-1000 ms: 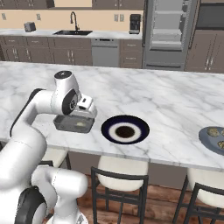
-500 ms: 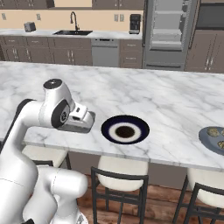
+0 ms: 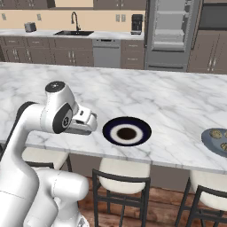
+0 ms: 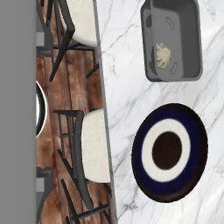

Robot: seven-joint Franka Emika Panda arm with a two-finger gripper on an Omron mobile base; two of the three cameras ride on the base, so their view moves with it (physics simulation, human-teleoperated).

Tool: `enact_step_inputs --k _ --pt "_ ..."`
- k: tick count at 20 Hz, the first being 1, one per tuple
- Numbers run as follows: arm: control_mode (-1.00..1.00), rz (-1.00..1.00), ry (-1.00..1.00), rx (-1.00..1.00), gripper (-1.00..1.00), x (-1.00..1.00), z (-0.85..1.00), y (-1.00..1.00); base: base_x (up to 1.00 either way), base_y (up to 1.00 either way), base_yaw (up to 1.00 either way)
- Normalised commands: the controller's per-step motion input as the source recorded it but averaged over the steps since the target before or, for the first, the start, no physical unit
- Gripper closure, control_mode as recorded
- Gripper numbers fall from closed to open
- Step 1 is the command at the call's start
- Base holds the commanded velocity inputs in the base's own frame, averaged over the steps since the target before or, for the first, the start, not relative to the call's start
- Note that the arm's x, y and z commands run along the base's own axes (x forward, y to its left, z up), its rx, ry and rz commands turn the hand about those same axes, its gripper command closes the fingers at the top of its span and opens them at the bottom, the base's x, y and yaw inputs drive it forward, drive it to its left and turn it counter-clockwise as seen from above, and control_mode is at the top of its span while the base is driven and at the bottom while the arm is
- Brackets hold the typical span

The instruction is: Place two dumplings into each of the tupperware containers and then place the containers in the fridge.

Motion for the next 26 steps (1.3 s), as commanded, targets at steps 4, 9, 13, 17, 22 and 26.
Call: enact_step_inputs --k 4,9,13,17,22,26 --pt "-1.0 0.0 0.0 0.0 -1.0 -0.23 0.27 0.0 0.0 0.0 0.0" --pt "-1.0 0.0 0.0 0.0 -1.0 -0.15 0.21 0.0 0.0 0.0 0.0" --pt "1.0 0.0 0.0 0.0 -1.0 -0.06 0.01 0.0 -0.35 -0.16 0.0" --pt "1.0 0.0 0.0 0.0 -1.0 0.0 0.0 0.0 -0.66 -0.79 -0.01" --pt "1.0 0.0 0.0 0.0 -1.0 0.0 0.0 0.0 -0.12 -0.98 -0.01" --pt "1.0 0.0 0.0 0.0 -1.0 0.0 0.0 0.0 0.0 -1.0 0.0"
